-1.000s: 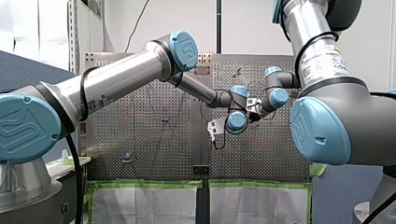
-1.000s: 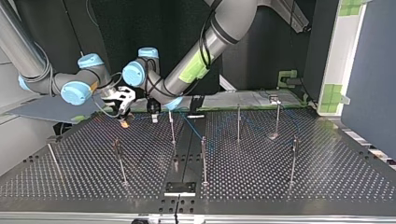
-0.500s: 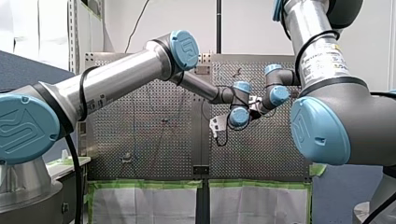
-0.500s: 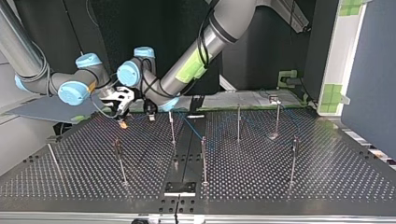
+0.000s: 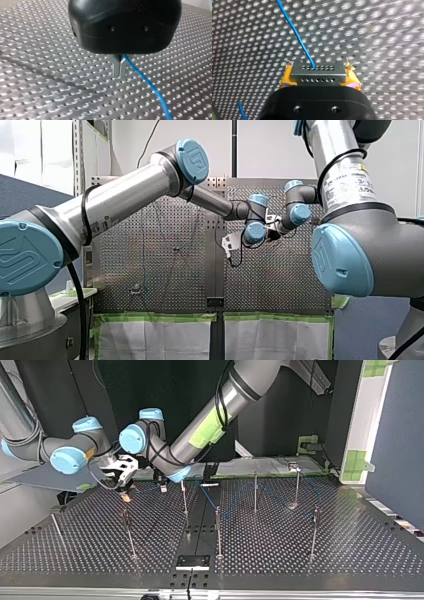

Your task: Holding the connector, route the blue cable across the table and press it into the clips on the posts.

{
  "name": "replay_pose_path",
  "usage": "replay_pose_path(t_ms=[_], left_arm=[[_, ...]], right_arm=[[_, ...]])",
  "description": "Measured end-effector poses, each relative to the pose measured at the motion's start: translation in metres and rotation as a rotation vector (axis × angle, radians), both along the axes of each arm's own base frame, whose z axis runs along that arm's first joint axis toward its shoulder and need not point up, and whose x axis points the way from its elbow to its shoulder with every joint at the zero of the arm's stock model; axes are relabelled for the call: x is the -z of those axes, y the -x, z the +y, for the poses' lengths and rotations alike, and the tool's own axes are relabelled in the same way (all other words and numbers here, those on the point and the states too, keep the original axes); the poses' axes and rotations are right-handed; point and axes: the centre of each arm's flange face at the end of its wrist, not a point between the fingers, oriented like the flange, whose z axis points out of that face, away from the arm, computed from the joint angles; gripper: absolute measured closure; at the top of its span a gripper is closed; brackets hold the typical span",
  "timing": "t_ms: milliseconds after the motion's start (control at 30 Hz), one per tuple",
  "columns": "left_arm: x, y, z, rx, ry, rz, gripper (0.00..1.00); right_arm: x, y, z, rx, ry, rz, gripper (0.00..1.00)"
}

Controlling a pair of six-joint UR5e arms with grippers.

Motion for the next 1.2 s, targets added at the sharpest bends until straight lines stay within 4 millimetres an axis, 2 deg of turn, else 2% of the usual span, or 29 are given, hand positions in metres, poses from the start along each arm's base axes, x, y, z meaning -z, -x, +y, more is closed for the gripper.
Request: replay_pose_path(t_ms=[233, 667, 867, 1033, 1200], left_arm=[[-0.027, 0.011, 0.006, 0.004, 0.004, -0.021, 1.00], [-0.110, 0.041, 0.000, 0.037, 0.074, -0.094, 1.00], [-0.146, 0.051, 0.002, 0.043, 0.106, -0.125, 1.00], [-0.157, 0.055, 0.003, 0.048, 0.119, -0.137, 1.00], [-0.158, 0.053, 0.001, 0.056, 0.128, -0.150, 1.00]], right_arm=[[-0.041, 0.005, 0.003, -0.007, 0.025, -0.030, 1.00], [-0.105, 0.020, 0.019, -0.010, 0.081, -0.055, 1.00], [-0.141, 0.022, 0.029, -0.024, 0.126, -0.068, 1.00], [-0.168, 0.023, 0.040, -0.029, 0.163, -0.079, 1.00], [-0.180, 0.022, 0.046, -0.039, 0.182, -0.086, 1.00]])
